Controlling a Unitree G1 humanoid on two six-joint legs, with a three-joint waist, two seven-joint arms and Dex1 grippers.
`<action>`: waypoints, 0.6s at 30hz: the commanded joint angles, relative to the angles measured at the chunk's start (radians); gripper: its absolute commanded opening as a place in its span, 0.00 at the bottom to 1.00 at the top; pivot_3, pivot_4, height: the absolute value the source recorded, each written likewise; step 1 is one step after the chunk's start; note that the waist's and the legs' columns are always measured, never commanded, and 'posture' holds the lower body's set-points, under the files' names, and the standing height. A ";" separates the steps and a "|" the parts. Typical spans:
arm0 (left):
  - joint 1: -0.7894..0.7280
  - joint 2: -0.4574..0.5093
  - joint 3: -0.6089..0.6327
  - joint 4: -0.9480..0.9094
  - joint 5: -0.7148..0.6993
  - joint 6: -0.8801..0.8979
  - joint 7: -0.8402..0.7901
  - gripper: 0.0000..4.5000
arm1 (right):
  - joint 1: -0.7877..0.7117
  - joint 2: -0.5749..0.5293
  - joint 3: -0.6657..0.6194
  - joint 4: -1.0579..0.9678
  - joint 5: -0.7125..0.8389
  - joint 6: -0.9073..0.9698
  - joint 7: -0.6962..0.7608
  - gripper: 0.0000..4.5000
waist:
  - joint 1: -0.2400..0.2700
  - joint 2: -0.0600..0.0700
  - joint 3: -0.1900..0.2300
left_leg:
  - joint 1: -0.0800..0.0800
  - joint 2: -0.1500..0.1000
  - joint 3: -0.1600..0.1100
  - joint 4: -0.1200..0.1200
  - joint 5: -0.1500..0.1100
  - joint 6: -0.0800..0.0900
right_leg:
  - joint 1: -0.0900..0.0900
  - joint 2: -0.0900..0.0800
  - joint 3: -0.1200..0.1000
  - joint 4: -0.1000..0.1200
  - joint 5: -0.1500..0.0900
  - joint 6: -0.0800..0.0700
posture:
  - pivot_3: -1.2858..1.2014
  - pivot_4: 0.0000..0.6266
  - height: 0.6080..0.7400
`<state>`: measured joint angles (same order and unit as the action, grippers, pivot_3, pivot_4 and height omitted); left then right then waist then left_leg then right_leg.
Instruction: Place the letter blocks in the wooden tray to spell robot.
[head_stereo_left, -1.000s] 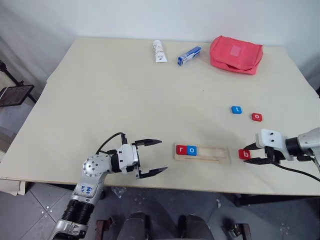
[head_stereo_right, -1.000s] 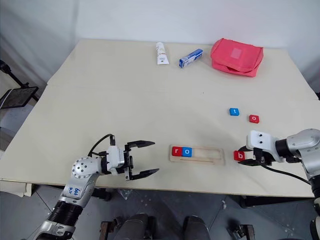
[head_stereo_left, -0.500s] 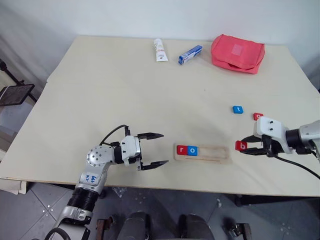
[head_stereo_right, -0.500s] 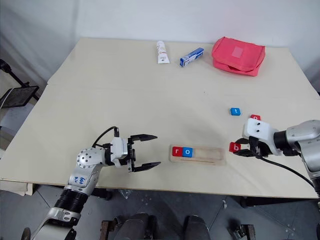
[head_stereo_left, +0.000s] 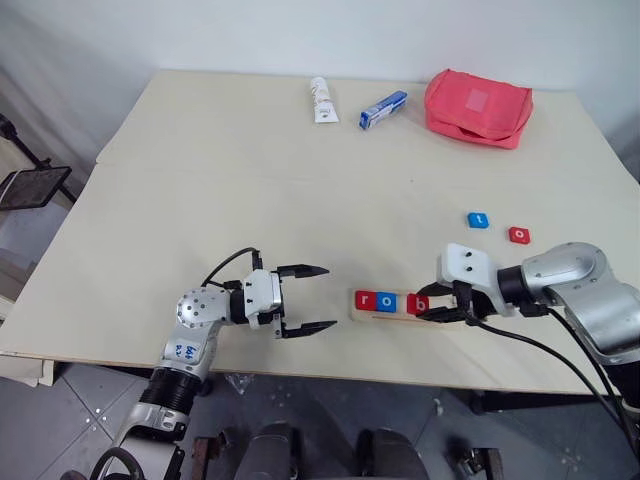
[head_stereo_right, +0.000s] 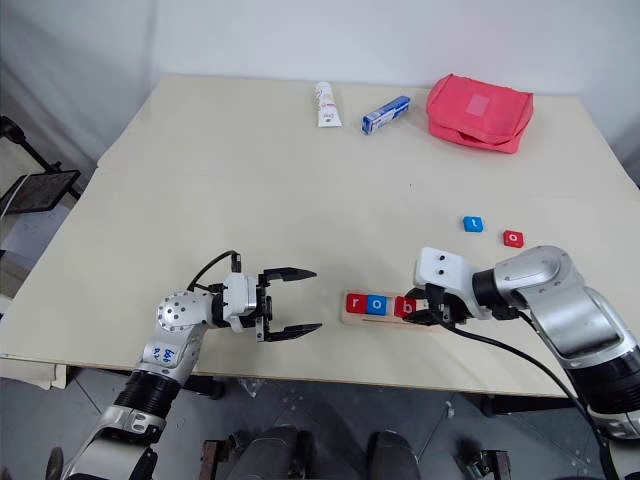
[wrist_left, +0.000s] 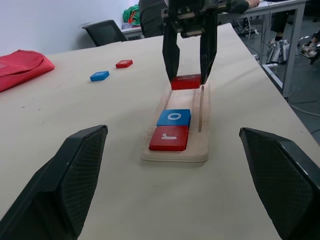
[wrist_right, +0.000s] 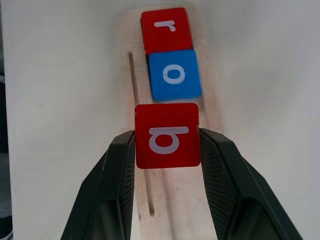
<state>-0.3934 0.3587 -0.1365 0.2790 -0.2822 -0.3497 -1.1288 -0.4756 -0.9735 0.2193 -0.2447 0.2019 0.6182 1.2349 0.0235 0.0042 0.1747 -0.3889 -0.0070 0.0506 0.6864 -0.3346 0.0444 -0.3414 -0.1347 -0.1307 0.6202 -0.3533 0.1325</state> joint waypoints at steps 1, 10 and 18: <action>0.028 0.003 0.001 -0.061 -0.004 -0.015 0.007 1.00 | -0.044 0.017 0.026 -0.004 -0.028 -0.013 -0.010 0.33 | -0.001 0.000 0.000 | 0.000 0.000 0.000 0.000 0.000 0.000 | 0.000 0.000 0.000 0.000 0.000 0.000 | 0.52 0.24 1.00; 0.068 0.006 0.001 -0.109 0.004 -0.005 0.035 1.00 | -0.100 0.049 0.086 0.074 -0.078 -0.056 -0.002 0.33 | 0.001 0.000 0.000 | 0.000 0.000 0.000 0.000 0.000 0.000 | 0.000 0.000 0.000 0.000 0.000 0.000 | 0.52 0.24 1.00; 0.082 0.006 -0.002 -0.126 0.007 -0.002 0.051 1.00 | -0.112 0.053 0.094 0.095 -0.095 -0.071 0.010 0.33 | -0.002 0.000 0.000 | 0.000 0.000 0.000 0.000 0.000 0.000 | 0.000 0.000 0.000 0.000 0.000 0.000 | 0.52 0.24 1.00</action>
<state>-0.3154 0.3634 -0.1373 0.1948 -0.2710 -0.3479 -1.0832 -0.5665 -0.9247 0.3187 -0.1403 0.1115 0.5609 1.2358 0.0216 0.0042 0.1747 -0.3889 -0.0073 0.0501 0.6860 -0.3346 0.0444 -0.3417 -0.1349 -0.1310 0.6205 -0.3533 0.1325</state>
